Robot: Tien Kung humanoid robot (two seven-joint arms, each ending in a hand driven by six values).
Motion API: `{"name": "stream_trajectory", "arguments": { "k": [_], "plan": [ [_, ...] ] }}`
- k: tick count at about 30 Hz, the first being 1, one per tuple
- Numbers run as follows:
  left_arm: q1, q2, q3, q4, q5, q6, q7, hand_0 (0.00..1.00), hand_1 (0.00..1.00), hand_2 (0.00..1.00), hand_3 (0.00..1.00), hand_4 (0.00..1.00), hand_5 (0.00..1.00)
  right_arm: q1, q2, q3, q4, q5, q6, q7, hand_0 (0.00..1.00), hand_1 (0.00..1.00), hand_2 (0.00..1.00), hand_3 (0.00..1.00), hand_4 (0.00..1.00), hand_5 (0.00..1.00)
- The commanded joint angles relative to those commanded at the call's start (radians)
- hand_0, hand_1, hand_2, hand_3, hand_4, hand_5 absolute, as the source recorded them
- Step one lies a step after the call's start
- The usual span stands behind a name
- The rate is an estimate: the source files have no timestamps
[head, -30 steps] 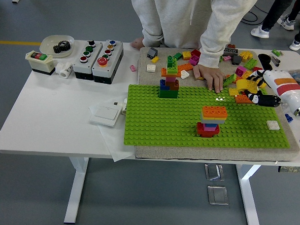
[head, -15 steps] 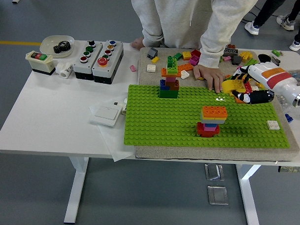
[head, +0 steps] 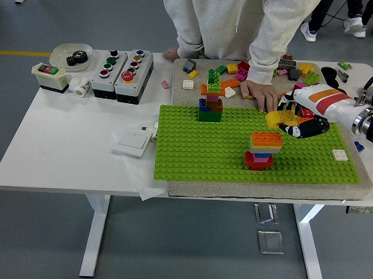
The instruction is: Pick up the brick,pile it on top of brick,press brick,pick up the brick,pile it on top of brick,press brick
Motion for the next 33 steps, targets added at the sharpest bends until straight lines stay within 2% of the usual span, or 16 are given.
{"name": "stream_trajectory", "arguments": {
  "k": [6,11,33],
  "plan": [
    [0.002,0.001,-0.001,0.0,0.002,-0.001,0.001,0.779,0.729,0.639,0.559,0.583,0.6,-0.027,-0.013,0.021,0.074,0.012,0.006,-0.051,0.491,0.48,0.531,0.491,0.573,0.313],
    [0.003,0.002,-0.005,0.0,0.008,-0.001,0.003,0.779,0.729,0.639,0.56,0.583,0.599,-0.039,-0.019,0.019,0.115,0.053,0.012,-0.057,0.482,0.48,0.532,0.492,0.577,0.315],
    [-0.005,0.002,0.009,0.0,-0.009,-0.001,0.0,0.783,0.727,0.639,0.558,0.583,0.601,-0.044,0.012,-0.009,0.098,0.086,0.007,-0.064,0.474,0.488,0.541,0.5,0.628,0.362]
  ]
}}
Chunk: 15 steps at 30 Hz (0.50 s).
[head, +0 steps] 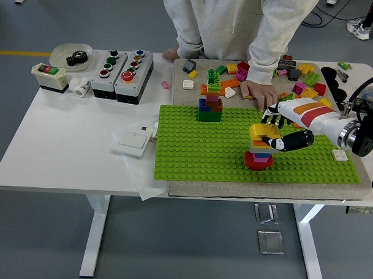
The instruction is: Pick up the brick,pile it on top of brick,press brick,pick up the brick,pile it on top of brick,press brick
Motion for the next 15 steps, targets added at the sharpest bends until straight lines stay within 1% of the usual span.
{"name": "stream_trajectory", "arguments": {
  "k": [15],
  "plan": [
    [-0.004,-0.001,0.005,0.0,-0.007,0.001,-0.001,0.782,0.73,0.638,0.558,0.583,0.601,0.001,0.0,-0.008,-0.014,-0.002,0.002,0.004,0.467,0.489,0.542,0.499,0.639,0.369]
  ]
}}
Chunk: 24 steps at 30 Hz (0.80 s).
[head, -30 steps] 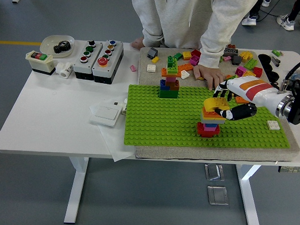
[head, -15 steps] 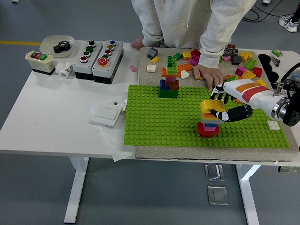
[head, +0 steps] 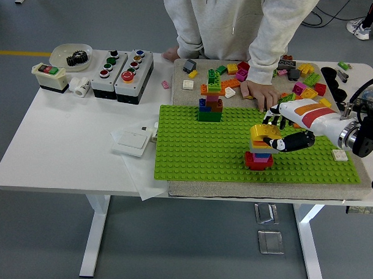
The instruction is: Pick up the brick,pile it on top of brick,press brick,pick up the brick,pile it on top of brick,press brick
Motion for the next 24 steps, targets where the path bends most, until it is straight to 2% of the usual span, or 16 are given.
{"name": "stream_trajectory", "arguments": {
  "k": [24],
  "plan": [
    [-0.003,0.0,0.003,0.0,-0.004,0.001,-0.001,0.784,0.73,0.639,0.557,0.583,0.601,0.003,0.0,-0.01,-0.027,-0.007,0.0,0.008,0.461,0.49,0.544,0.501,0.65,0.371]
  ]
}}
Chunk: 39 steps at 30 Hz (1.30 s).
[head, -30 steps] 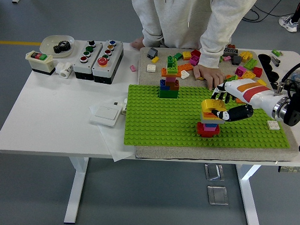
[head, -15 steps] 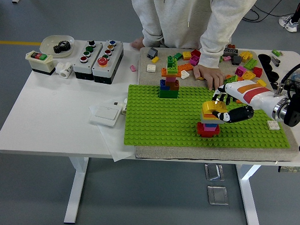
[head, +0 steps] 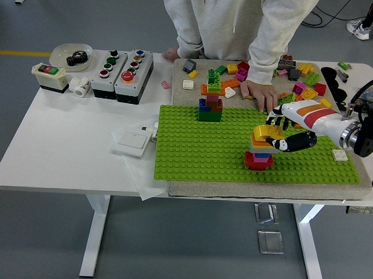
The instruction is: Pick up the brick,pile it on top of brick,press brick,pick up the brick,pile it on top of brick,press brick
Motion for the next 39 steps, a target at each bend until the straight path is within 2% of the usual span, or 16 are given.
{"name": "stream_trajectory", "arguments": {
  "k": [18,19,24,25,39],
  "plan": [
    [0.002,-0.001,-0.001,0.0,0.002,-0.001,0.001,0.785,0.73,0.639,0.558,0.583,0.601,-0.001,0.003,0.001,-0.003,0.027,0.009,0.004,0.457,0.506,0.56,0.512,0.677,0.354],
    [0.002,-0.001,-0.001,0.0,0.001,-0.001,0.001,0.785,0.73,0.639,0.558,0.583,0.601,-0.001,0.003,0.001,-0.004,0.028,0.008,0.004,0.459,0.538,0.612,0.529,0.707,0.354],
    [0.004,-0.001,-0.001,0.0,0.003,-0.002,0.002,0.785,0.73,0.639,0.558,0.583,0.601,-0.001,0.005,0.003,-0.004,0.032,0.003,0.008,0.459,0.538,0.612,0.529,0.707,0.354],
    [0.005,-0.001,-0.001,0.0,0.003,-0.002,0.002,0.786,0.729,0.639,0.558,0.582,0.601,-0.001,0.005,0.003,-0.004,0.032,0.003,0.008,0.46,0.559,0.659,0.565,0.744,0.359],
    [0.007,-0.001,0.001,0.0,0.004,-0.003,0.003,0.787,0.73,0.642,0.559,0.583,0.602,-0.005,0.009,0.007,-0.012,0.037,-0.01,0.01,0.458,0.568,0.692,0.598,0.764,0.37]
  ]
}}
